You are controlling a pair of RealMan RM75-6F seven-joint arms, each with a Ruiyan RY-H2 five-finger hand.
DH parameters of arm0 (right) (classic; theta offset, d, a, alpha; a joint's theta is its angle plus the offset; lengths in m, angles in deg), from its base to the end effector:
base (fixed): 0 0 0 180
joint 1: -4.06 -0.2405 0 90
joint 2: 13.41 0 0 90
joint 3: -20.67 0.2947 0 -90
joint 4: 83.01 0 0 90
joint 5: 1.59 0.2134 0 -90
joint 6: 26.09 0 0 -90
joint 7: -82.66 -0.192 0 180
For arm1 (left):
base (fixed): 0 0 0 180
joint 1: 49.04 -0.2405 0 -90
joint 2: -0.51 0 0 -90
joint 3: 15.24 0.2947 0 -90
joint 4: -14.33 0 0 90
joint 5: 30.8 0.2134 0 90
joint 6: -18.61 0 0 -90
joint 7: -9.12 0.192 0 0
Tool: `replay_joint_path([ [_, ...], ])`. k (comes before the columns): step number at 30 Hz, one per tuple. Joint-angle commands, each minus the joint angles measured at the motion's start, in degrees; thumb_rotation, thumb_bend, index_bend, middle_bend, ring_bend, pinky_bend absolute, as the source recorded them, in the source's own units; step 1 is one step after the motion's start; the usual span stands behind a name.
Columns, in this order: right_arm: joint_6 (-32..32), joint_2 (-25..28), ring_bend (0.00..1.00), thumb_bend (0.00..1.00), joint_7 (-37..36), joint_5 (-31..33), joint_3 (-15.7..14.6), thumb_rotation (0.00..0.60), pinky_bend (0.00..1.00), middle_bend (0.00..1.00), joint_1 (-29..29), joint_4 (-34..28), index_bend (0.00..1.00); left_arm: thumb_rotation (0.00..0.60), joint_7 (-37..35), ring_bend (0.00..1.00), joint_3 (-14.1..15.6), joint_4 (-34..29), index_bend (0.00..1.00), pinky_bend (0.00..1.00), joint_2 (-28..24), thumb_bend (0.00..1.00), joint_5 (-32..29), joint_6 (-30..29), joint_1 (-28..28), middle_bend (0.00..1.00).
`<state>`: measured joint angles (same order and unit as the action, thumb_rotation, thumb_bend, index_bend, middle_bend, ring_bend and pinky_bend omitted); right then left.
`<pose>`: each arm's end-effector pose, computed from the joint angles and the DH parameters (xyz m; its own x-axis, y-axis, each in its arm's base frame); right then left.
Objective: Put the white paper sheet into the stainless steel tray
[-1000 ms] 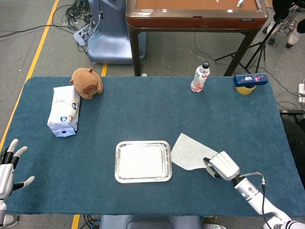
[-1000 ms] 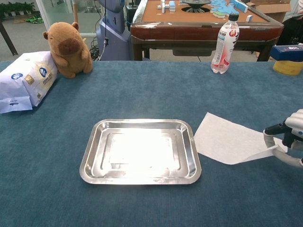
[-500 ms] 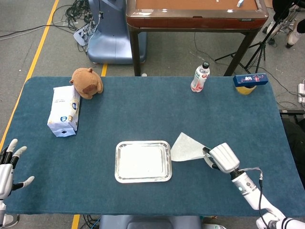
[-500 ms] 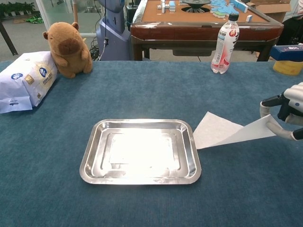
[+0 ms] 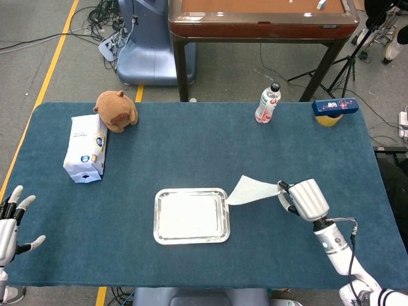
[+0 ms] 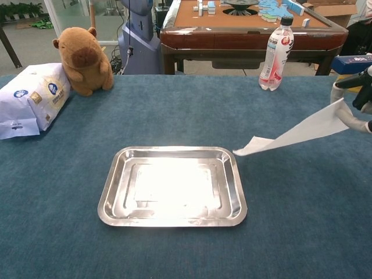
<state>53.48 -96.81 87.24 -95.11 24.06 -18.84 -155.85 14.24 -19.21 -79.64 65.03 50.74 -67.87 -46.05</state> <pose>-0.2720 -0.3346 0.0541 0.4884 0.0749 0.8694 -0.7876 -0.3910 0.4762 -0.3578 0.2238 0.1804 0.4391 -0.0185 0.8983 0.8951 0.0956 -0.4355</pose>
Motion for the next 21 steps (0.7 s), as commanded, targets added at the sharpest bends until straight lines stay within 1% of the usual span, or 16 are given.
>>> replay_joint_path([
  [1, 0.4, 0.5, 1.0, 0.51, 0.1, 0.3, 0.6, 0.6, 1.0, 1.0, -0.1, -0.7, 0.59, 0.6, 0.0, 0.0, 0.0, 0.0, 0.18, 0.32, 0.0, 0.0, 0.0, 0.0, 0.0, 0.0],
  [6, 0.7, 0.1, 1.0, 0.51, 0.1, 0.7, 1.1, 0.6, 1.0, 1.0, -0.1, -0.7, 0.59, 0.6, 0.1, 0.0, 0.0, 0.0, 0.18, 0.32, 0.1, 0.0, -0.1, 0.0, 0.0, 0.0],
  [14, 1.5, -4.2, 1.0, 0.52, 0.4, -0.8, 2.4, 0.6, 1.0, 1.0, -2.2, 1.3, 0.59, 0.6, 0.0, 0.0, 0.0, 0.0, 0.18, 0.32, 0.0, 0.0, -0.1, 0.1, 0.0, 0.0],
  [21, 1.4, -6.7, 1.0, 0.52, 1.5, -3.0, 2.9, 0.6, 1.0, 1.0, -4.8, 1.0, 0.59, 0.6, -0.5, 0.0, -0.1, -0.2, 0.18, 0.32, -0.3, 0.0, -0.2, -0.1, -0.1, 0.0],
])
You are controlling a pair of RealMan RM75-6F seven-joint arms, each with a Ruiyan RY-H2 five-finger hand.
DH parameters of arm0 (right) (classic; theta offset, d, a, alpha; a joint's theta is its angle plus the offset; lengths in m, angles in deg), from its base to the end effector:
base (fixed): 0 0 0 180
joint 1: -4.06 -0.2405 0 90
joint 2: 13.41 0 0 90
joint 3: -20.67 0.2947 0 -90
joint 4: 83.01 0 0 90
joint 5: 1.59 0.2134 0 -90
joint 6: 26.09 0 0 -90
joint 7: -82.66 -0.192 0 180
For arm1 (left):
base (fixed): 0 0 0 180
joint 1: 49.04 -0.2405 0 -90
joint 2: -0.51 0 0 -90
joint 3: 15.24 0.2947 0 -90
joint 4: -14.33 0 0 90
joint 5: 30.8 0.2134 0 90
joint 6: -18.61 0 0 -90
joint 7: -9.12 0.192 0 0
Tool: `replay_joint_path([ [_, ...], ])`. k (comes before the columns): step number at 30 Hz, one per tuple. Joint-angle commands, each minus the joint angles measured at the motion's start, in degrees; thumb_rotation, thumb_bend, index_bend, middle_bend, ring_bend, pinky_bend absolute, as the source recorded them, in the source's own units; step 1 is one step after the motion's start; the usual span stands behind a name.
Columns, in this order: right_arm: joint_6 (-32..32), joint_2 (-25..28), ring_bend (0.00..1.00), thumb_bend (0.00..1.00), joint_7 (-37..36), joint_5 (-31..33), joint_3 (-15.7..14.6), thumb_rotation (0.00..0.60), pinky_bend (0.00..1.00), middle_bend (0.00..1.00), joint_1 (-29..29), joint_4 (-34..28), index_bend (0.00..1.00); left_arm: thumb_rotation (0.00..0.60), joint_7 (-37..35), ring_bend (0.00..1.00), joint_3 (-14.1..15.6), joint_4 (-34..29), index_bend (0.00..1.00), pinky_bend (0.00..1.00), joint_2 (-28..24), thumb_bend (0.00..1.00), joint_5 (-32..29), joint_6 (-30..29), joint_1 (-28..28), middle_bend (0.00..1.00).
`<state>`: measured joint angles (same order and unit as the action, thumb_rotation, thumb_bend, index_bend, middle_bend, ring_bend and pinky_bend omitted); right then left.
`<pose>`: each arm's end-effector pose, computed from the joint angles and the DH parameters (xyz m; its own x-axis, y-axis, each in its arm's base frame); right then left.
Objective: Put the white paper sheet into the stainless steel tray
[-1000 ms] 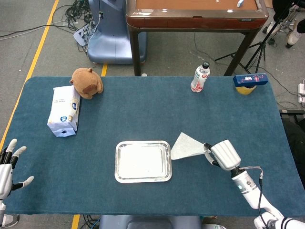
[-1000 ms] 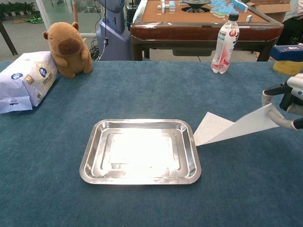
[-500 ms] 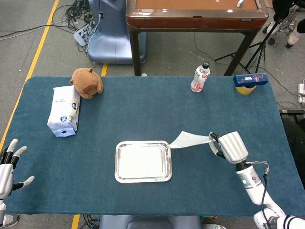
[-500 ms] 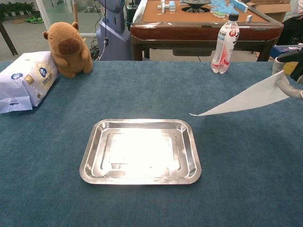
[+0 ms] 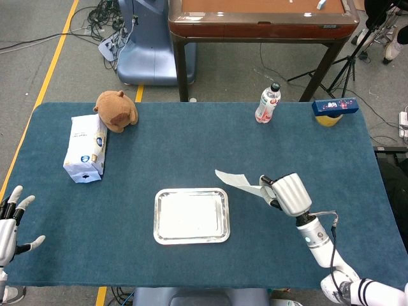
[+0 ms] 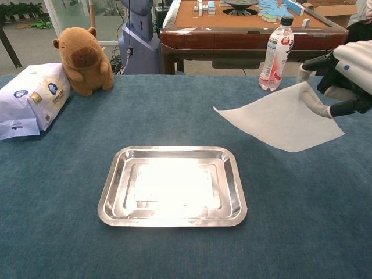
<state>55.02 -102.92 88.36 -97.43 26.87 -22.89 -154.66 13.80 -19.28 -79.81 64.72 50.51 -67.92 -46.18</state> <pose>-0.2196 -0.3508 0.0285 0.4001 0.1528 0.9037 -0.7728 -0.4739 0.4222 -0.3585 0.2231 0.1828 0.4342 -0.0202 0.9006 0.8970 0.1014 -0.4302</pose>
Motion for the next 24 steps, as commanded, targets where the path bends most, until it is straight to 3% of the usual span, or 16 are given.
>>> replay_joint_path([
  [1, -0.2, -0.9, 1.0, 0.52, 0.6, -1.0, 0.1, 0.6, 1.0, 1.0, -1.1, -0.4, 0.59, 0.6, 0.0, 0.0, 0.0, 0.0, 0.18, 0.32, -0.1, 0.0, 0.0, 0.0, 0.0, 0.0],
  [8, -1.2, -1.9, 1.0, 0.52, 1.5, -4.1, -0.8, 0.6, 1.0, 1.0, -3.6, -1.2, 0.59, 0.6, 0.0, 0.0, 0.1, -0.2, 0.18, 0.32, -0.2, 0.0, 0.0, 0.0, -0.1, 0.0],
  [24, 0.5, -0.9, 1.0, 0.52, -2.1, -14.2, -5.9, 0.6, 1.0, 1.0, -7.9, 0.5, 0.61, 0.6, 0.1, 0.0, 0.0, -0.3, 0.18, 0.32, -0.3, 0.0, -0.1, 0.0, -0.1, 0.0],
])
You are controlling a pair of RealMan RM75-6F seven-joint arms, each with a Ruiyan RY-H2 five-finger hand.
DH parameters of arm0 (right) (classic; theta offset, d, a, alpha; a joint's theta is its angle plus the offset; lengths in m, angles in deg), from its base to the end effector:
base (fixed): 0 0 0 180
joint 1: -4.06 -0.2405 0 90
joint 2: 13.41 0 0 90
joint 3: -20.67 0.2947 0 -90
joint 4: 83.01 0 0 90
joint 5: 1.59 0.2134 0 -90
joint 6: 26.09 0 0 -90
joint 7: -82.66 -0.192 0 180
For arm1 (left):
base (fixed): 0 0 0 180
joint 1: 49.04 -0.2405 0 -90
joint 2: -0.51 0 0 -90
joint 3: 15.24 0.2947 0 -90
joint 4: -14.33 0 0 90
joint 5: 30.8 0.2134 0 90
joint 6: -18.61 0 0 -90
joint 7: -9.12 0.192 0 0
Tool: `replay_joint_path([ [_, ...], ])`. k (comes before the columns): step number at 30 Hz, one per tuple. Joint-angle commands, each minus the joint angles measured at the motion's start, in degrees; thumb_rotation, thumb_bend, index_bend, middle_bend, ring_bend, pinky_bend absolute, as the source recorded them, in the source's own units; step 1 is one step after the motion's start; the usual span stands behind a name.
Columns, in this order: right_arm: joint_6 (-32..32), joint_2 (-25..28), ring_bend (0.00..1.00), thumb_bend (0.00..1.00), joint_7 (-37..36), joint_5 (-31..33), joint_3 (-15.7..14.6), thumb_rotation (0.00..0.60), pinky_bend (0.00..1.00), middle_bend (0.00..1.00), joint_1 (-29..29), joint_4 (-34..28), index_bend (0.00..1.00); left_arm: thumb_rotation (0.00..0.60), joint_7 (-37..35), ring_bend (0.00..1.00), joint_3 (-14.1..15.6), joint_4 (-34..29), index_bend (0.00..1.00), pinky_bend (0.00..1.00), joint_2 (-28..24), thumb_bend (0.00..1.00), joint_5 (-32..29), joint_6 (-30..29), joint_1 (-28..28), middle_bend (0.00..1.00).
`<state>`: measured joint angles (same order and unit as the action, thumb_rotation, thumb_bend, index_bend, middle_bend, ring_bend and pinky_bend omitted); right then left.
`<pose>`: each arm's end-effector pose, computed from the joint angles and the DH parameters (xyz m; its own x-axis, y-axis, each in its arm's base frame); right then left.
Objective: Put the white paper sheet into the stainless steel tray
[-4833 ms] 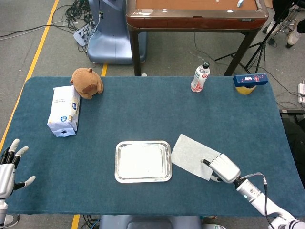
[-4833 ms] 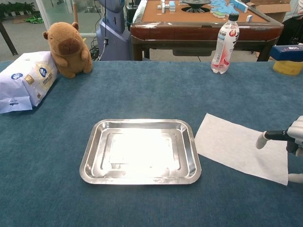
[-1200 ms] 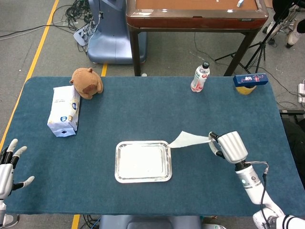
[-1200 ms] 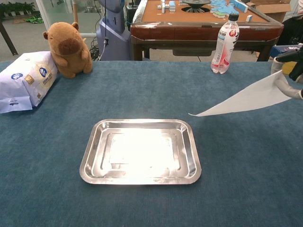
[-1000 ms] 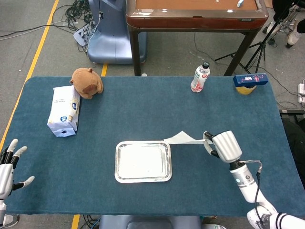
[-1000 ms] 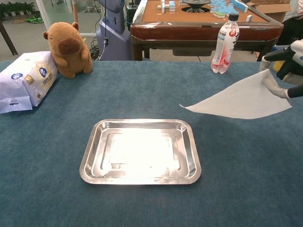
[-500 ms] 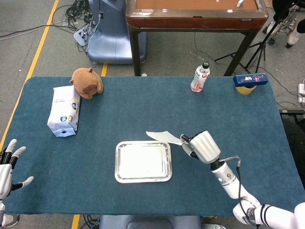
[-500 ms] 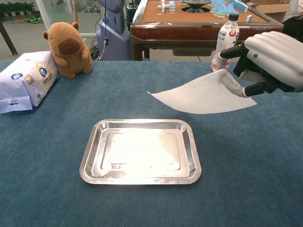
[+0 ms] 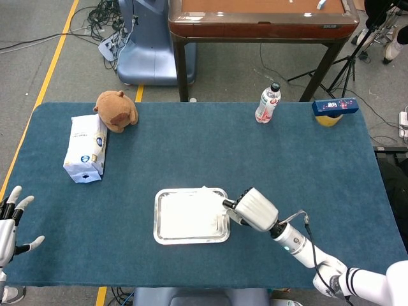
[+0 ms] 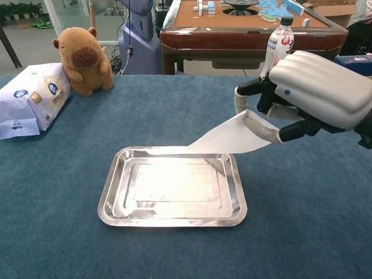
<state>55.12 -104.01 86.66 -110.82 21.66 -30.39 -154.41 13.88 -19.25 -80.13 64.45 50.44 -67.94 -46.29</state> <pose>-0.1521 -0.3268 -0.0096 0.4019 0.1478 0.9037 -0.5305 -0.7668 0.3613 -0.3584 0.2222 0.1840 0.4347 -0.0189 0.9004 0.8965 0.1040 -0.4306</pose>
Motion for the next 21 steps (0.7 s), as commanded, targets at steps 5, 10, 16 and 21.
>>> replay_joint_path([
  [5, 0.7, 0.5, 1.0, 0.52, -1.2, -1.9, -1.9, 0.6, 1.0, 1.0, -0.7, 0.8, 0.61, 0.6, 0.0, 0.0, 0.0, 0.0, 0.18, 0.32, -0.1, 0.0, 0.0, -0.1, -0.1, 0.0],
  [10, 0.4, 0.7, 1.0, 0.52, -1.5, -2.1, -2.8, 0.6, 1.0, 1.0, -0.7, 1.8, 0.61, 0.6, 0.0, 0.0, 0.0, -0.1, 0.18, 0.32, -0.1, 0.0, 0.0, 0.0, 0.0, 0.0],
  [16, -0.2, 0.9, 1.0, 0.52, -1.6, -1.9, -3.5, 0.6, 1.0, 1.0, -0.8, 3.5, 0.61, 0.6, 0.1, 0.0, 0.0, -0.1, 0.18, 0.32, -0.1, 0.0, 0.0, 0.1, 0.0, 0.0],
  [21, -0.2, 1.1, 1.0, 0.51, -1.6, -2.2, -4.2, 0.6, 1.0, 1.0, -0.9, 4.5, 0.61, 0.6, 0.2, 0.0, 0.0, -0.1, 0.18, 0.32, 0.0, 0.0, -0.2, 0.2, 0.0, 0.0],
])
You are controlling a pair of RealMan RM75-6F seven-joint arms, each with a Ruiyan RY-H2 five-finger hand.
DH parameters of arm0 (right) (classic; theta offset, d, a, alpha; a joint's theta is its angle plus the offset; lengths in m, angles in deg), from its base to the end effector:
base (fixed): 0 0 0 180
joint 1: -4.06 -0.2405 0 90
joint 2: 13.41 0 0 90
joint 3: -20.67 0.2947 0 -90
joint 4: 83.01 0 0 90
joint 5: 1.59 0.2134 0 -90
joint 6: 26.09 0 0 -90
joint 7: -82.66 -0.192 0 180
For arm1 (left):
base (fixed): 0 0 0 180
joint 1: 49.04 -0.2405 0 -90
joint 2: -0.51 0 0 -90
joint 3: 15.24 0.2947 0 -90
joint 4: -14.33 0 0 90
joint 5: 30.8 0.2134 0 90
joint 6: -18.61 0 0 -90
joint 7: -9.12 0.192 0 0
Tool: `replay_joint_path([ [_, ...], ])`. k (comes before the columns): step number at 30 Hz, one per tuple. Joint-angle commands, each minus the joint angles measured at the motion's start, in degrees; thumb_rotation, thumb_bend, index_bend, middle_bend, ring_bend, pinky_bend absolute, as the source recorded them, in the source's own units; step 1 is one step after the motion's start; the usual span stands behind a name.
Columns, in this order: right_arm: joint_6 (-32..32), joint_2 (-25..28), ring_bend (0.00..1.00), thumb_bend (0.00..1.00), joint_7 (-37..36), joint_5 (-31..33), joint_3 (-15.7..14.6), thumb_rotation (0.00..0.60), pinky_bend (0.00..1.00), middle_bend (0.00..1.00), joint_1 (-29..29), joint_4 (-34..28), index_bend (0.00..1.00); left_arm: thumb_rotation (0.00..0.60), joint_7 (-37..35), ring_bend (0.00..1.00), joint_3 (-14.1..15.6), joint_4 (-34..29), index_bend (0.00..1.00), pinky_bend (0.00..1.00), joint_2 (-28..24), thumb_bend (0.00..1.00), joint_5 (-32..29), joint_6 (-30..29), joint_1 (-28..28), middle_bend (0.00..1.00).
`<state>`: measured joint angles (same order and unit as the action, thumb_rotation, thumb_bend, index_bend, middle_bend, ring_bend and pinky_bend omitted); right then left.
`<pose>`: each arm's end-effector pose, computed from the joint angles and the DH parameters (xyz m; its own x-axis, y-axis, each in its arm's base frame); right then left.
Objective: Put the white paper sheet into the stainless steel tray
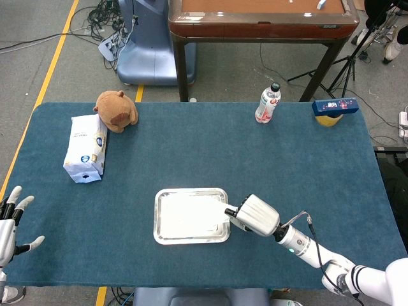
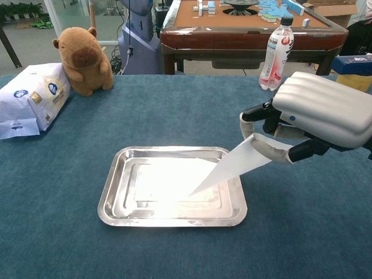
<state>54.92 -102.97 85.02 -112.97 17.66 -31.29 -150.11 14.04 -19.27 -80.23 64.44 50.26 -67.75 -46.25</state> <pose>-0.1729 -0.3227 -0.0170 0.4920 0.1332 0.8603 -0.4560 -0.8024 0.3850 -0.3586 0.2225 0.1835 0.4353 -0.0157 0.9002 0.8959 0.1061 -0.4314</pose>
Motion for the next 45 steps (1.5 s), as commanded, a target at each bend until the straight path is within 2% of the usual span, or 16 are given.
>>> replay_joint_path([
  [1, 0.1, 0.1, 1.0, 0.51, 0.0, -0.1, -0.2, 0.6, 1.0, 1.0, 0.0, 0.3, 0.59, 0.6, 0.0, 0.0, 0.0, 0.0, 0.18, 0.32, 0.0, 0.0, 0.0, 0.0, 0.0, 0.0],
  [7, 0.6, 0.0, 1.0, 0.44, -0.3, -0.2, -0.5, 0.6, 1.0, 1.0, -0.1, 0.8, 0.43, 0.6, 0.0, 0.0, 0.0, -0.1, 0.18, 0.32, -0.1, 0.0, 0.0, 0.0, 0.0, 0.0],
  [11, 0.8, 0.2, 1.0, 0.28, -0.8, -0.6, -0.8, 0.6, 1.0, 1.0, -0.4, 1.1, 0.35, 0.6, 0.0, 0.0, 0.0, -0.1, 0.18, 0.32, -0.1, 0.0, -0.1, 0.1, 0.0, 0.0],
  [14, 1.1, 0.3, 1.0, 0.1, -1.3, -0.8, -0.9, 0.6, 1.0, 1.0, -0.6, 1.3, 0.3, 0.6, 0.0, 0.0, 0.0, -0.1, 0.18, 0.32, -0.1, 0.0, -0.1, 0.2, 0.0, 0.0],
  [17, 1.5, 0.1, 1.0, 0.01, -1.7, -1.0, -1.1, 0.6, 1.0, 1.0, -0.6, 1.8, 0.28, 0.6, 0.0, 0.0, 0.0, -0.1, 0.18, 0.32, -0.1, 0.0, -0.1, 0.2, 0.0, 0.0],
  [45, 1.7, -8.3, 1.0, 0.0, -5.1, 0.8, 0.0, 0.6, 1.0, 1.0, -2.5, 9.4, 0.28, 0.6, -0.2, 0.0, 0.0, -0.4, 0.18, 0.32, -0.5, 0.0, -0.3, 0.2, -0.1, 0.0],
])
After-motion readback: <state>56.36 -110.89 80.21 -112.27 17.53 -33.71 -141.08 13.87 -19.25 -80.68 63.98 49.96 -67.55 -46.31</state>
